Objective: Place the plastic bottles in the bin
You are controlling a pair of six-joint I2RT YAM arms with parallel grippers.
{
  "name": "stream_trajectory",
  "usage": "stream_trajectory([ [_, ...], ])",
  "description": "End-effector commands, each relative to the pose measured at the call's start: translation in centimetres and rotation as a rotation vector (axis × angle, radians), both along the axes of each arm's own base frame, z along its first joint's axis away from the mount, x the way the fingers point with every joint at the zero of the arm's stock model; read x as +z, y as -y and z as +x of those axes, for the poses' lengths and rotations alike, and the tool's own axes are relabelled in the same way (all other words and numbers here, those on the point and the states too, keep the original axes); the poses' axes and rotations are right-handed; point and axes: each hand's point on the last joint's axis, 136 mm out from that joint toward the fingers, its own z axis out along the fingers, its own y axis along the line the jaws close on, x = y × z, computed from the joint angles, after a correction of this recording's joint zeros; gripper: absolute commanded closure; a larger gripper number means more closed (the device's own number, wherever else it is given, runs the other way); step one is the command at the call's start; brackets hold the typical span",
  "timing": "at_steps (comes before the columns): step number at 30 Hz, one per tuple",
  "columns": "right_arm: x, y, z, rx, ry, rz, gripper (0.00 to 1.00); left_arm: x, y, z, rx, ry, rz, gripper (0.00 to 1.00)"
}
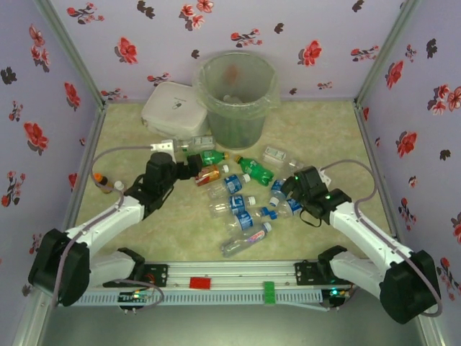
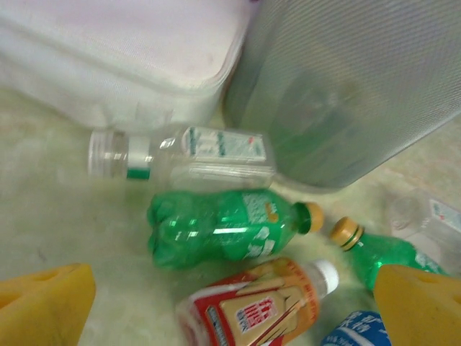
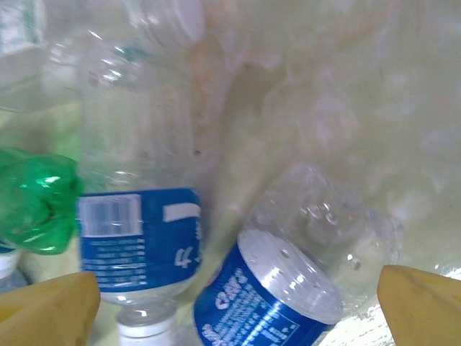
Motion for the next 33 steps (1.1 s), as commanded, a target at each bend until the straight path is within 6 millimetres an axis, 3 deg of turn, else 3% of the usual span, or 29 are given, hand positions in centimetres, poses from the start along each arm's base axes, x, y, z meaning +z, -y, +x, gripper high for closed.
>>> stream_trajectory([
  [1, -1.5, -0.7, -0.2, -0.097, -0.018, 0.108, 0.01, 0.6, -0.4, 1.3, 0.09, 0.032, -0.111, 0.0],
  [10, -4.3, -1.0, -0.1, -0.156, -0.015, 0.162, 0.13, 0.5, 0.7, 3.1, 0.091, 0.042, -0.124, 0.0],
  [22, -5.8, -0.3, 0.0, -0.171, -0.015, 0.124, 0.39, -2.4, -0.5, 1.9, 0.144, -0.075, -0.138, 0.0],
  [27, -4.5, -0.6, 0.8, -0.134, 0.03, 0.118, 0.47, -2.6, -1.5, 1.3, 0.165, -0.072, -0.145, 0.0],
  [33, 0.4, -0.7, 2.6, -0.03, 0.148, 0.052, 0.53, -3.4, -2.4, 0.9, 0.199, -0.079, -0.164, 0.0],
])
